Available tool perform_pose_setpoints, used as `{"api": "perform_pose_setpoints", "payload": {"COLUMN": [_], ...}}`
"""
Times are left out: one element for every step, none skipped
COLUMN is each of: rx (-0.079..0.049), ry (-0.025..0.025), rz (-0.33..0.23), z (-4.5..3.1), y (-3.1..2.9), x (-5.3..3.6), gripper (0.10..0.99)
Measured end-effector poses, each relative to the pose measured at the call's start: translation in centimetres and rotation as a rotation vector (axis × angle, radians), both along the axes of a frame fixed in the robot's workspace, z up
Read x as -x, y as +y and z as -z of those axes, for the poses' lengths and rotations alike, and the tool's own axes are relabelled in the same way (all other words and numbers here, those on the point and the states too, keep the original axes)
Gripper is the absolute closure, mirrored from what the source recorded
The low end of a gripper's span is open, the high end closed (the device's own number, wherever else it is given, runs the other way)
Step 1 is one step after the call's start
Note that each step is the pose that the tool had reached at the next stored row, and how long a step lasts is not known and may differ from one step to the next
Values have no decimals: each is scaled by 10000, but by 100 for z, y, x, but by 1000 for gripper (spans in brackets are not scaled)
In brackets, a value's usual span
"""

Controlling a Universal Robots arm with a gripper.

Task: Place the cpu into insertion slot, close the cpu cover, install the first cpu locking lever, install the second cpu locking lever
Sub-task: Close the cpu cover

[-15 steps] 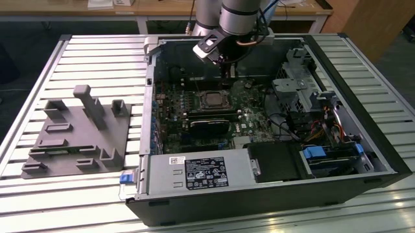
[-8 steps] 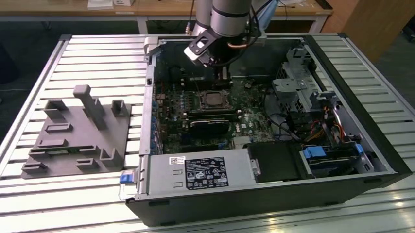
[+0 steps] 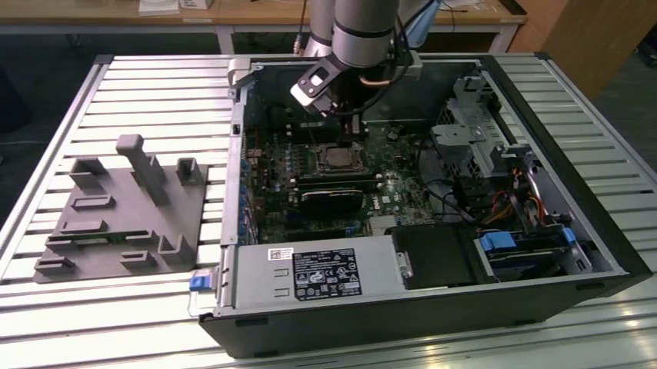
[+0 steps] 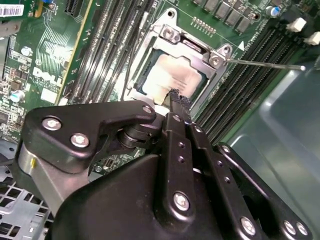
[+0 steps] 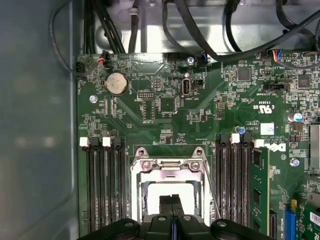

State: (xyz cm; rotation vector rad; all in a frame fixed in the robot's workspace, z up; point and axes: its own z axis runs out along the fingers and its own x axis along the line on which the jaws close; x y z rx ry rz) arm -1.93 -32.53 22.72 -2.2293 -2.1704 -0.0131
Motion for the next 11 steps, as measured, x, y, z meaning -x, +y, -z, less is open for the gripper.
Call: {"api": "perform_pose_setpoints", "payload": {"rx": [-39,-72,-106,-138,-173,-194,-196,-192,-192,-192,-193], "ry": [-7,-9,-11,-12,-14,-18,-20,-18,-18,-17,-17], "rz": [-9,-15,-27,-38,-57,-109,-219,-334,-344,-345,-345], "z": [9,17,26,34,45,52,56,55,55,55,56], "y": [-13,-23,-29,-33,-34,-34,-34,-35,-35,-35,-35], "x": [6,15,26,40,54,58,59,59,59,59,59], "gripper": [980,980,980,980,980,980,980,980,980,980,980]}}
